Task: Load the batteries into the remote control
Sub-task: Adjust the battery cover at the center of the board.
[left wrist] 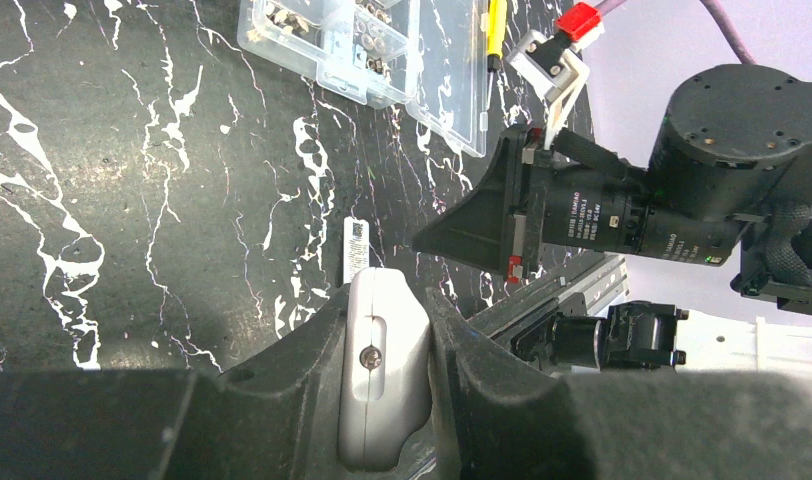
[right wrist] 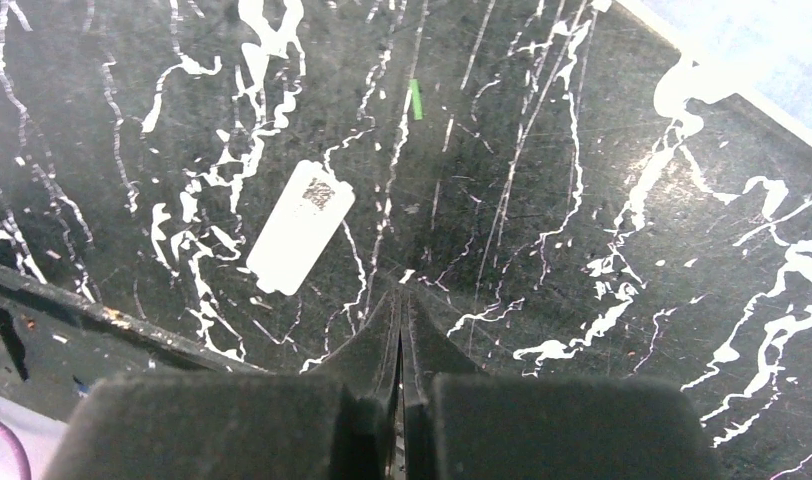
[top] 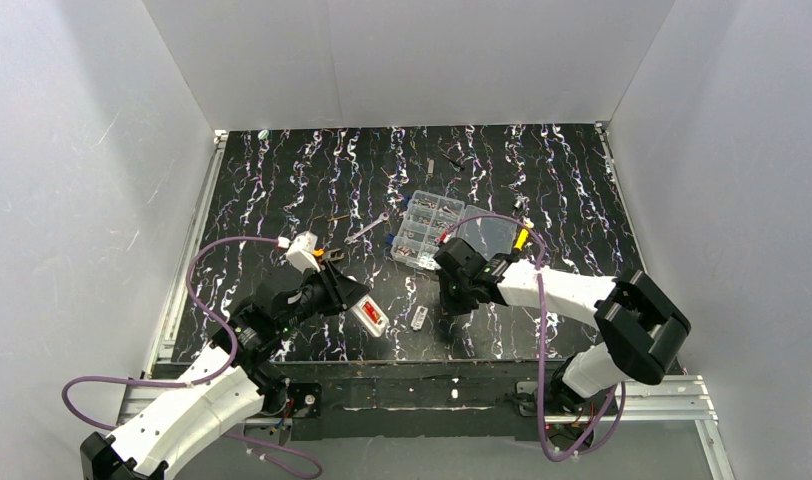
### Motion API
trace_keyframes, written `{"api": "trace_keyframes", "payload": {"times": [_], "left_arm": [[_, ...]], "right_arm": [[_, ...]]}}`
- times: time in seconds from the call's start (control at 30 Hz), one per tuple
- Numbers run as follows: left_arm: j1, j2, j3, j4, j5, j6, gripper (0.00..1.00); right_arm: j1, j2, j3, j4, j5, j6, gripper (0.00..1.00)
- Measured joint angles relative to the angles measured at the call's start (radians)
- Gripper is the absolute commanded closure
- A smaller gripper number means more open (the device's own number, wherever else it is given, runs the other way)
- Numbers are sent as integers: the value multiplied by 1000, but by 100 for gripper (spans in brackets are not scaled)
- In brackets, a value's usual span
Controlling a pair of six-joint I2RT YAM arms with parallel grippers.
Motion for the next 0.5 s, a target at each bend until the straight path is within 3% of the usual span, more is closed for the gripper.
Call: {"api": "trace_keyframes", "payload": {"times": [0.5], "left_arm": [[0,-14,13,-40,0,30,100]], "right_arm": [[15,183,128,-34,52,21,99]]}}
